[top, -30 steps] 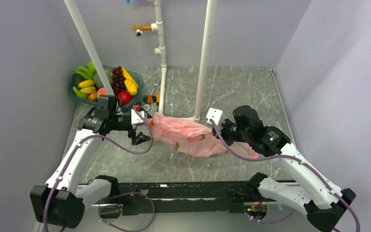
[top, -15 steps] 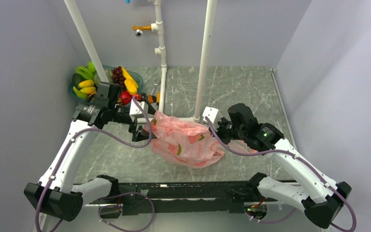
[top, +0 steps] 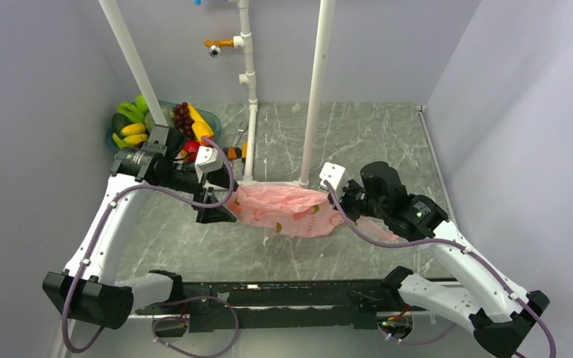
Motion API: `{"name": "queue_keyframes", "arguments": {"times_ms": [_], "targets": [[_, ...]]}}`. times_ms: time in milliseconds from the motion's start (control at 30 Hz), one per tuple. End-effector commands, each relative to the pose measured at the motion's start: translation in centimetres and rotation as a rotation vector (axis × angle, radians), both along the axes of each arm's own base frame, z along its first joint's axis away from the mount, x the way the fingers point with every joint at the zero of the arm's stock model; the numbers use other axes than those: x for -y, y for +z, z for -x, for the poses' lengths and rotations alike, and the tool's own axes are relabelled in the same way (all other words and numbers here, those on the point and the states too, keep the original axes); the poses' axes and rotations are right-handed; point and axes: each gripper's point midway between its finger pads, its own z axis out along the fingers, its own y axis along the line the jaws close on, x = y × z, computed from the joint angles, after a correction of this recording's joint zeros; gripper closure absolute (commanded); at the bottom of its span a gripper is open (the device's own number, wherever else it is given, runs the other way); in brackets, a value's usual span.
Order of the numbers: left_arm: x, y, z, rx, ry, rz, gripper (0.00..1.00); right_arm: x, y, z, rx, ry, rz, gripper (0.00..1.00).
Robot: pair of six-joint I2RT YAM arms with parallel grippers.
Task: Place the fake fruits into the plastic bag and tie a complex knot
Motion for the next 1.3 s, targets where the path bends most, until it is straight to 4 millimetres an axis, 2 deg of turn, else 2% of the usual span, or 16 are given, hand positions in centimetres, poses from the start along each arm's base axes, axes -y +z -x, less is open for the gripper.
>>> {"name": "queue_keyframes", "arguments": {"times_ms": [0,100,133,167,233,267,367,467,500,567,633,800,967,1100,1200,1267], "targets": [[0.9,1.3,-0.3,-0.097,0.032,0.102,0.01,-0.5,1.8,-0.8,0.049,-0.022,-0.055,1.0],[1.4,0.3,-3.5,-0.072,0.173,0.114,0.11,-0.7,1.9,-0.5,0.056,0.007,-0.065,1.0],[1.6,0.7,-4.2,-0.046,0.203,0.132,0.2,-0.8,2.0,-0.3,0.055,0.012,-0.069,1.0],[1.8,1.4,-4.9,-0.021,0.224,0.155,0.37,-0.8,2.0,-0.2,0.052,0.015,-0.072,1.0],[1.6,2.0,-5.5,0.001,0.247,0.159,0.95,-0.5,2.2,0.1,0.05,0.02,-0.062,1.0],[1.0,2.3,-5.6,-0.008,0.259,0.156,1.0,-0.1,2.1,0.4,0.045,0.019,-0.047,1.0],[-1.2,3.9,-5.5,-0.013,0.24,0.213,1.0,1.8,1.2,1.6,0.039,0.02,0.006,1.0],[-0.4,4.0,-3.9,0.055,0.161,0.197,1.0,1.8,0.9,2.3,0.05,0.057,-0.012,1.0],[0.3,4.1,-3.5,0.068,0.14,0.191,1.0,1.0,1.2,2.1,0.04,0.072,-0.029,0.84],[1.8,4.0,-3.1,0.094,0.124,0.172,1.0,-0.8,2.4,1.9,-0.007,0.115,-0.068,0.38],[2.9,4.2,-2.8,0.126,0.1,0.162,1.0,-2.6,4.6,1.2,-0.058,0.132,-0.109,0.03],[4.5,4.2,-3.7,0.145,0.115,0.066,1.0,-6.7,11.8,0.2,-0.019,0.193,-0.307,0.0],[6.2,4.5,-4.6,0.12,0.141,0.02,1.0,-10.1,12.7,0.3,-0.047,0.26,-0.356,0.0],[7.0,4.8,-4.8,0.127,0.16,-0.003,1.0,-11.5,13.9,0.0,-0.006,0.285,-0.376,0.0],[6.4,4.6,-5.2,0.12,0.195,-0.029,1.0,-10.9,14.0,-0.1,0.017,0.276,-0.33,0.0],[4.8,4.9,-5.6,0.069,0.209,0.005,1.0,-9.4,12.9,-0.1,0.023,0.246,-0.259,0.01]]}}
